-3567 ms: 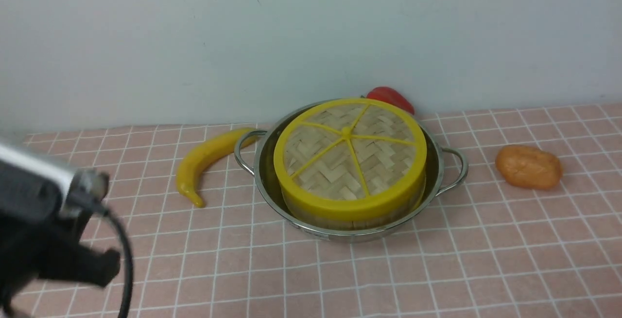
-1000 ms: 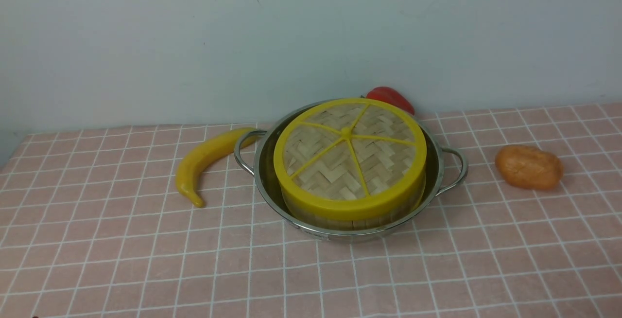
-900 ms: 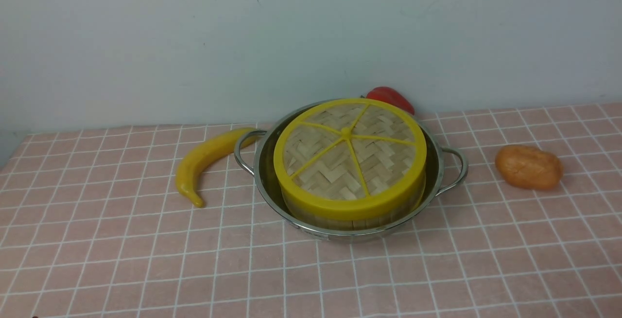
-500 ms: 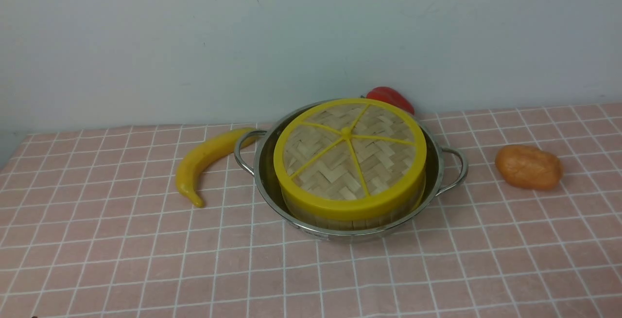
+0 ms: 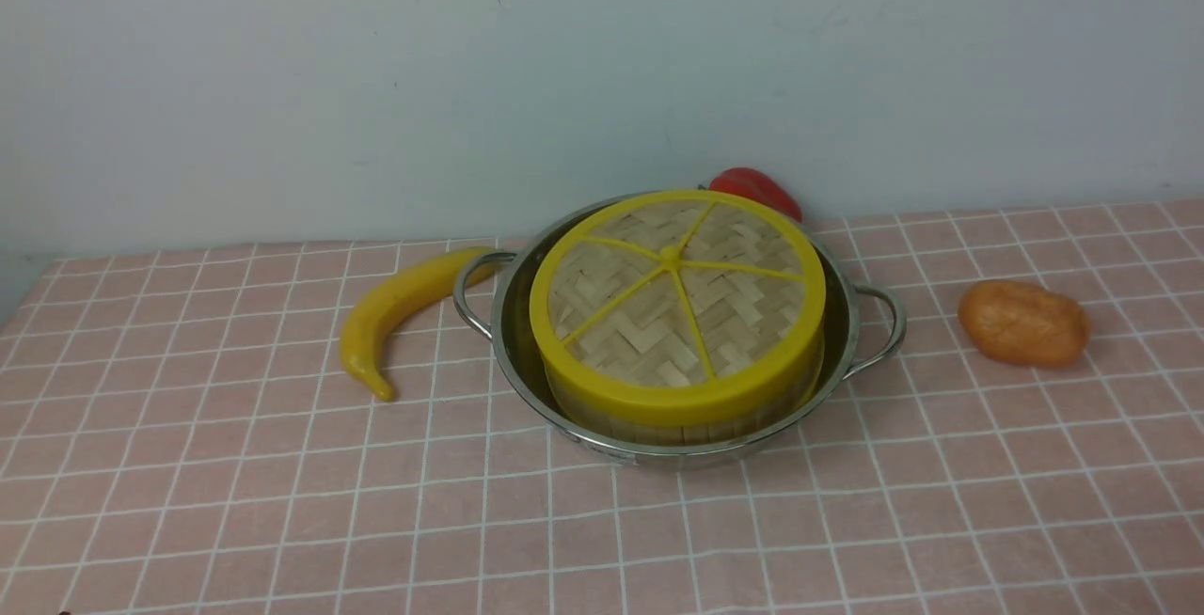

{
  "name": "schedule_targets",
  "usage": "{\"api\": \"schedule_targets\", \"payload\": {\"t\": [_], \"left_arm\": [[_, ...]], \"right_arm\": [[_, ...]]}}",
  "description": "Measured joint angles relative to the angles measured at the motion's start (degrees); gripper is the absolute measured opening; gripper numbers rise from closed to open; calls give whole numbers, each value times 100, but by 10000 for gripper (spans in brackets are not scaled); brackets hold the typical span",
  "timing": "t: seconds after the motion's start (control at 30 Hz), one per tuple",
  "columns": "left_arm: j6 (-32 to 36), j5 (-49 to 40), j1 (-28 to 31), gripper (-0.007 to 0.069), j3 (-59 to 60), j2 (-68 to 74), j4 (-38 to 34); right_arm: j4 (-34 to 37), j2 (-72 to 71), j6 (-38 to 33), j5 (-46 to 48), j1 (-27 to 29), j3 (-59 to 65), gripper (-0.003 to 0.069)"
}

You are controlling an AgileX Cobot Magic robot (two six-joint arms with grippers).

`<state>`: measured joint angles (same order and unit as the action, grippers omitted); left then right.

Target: Place the steamer in the pot on the pink tablecloth, and put the lid on the steamer.

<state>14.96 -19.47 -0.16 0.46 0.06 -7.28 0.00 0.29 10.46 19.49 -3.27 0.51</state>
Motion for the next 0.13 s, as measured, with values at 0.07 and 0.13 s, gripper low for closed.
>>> {"api": "schedule_targets", "payload": {"t": [0.07, 0.13], "left_arm": [[0, 0, 0, 241, 0, 0, 0], [0, 0, 0, 243, 0, 0, 0]], "right_arm": [[0, 0, 0, 0, 0, 0, 243], [0, 0, 0, 0, 0, 0, 243]]}}
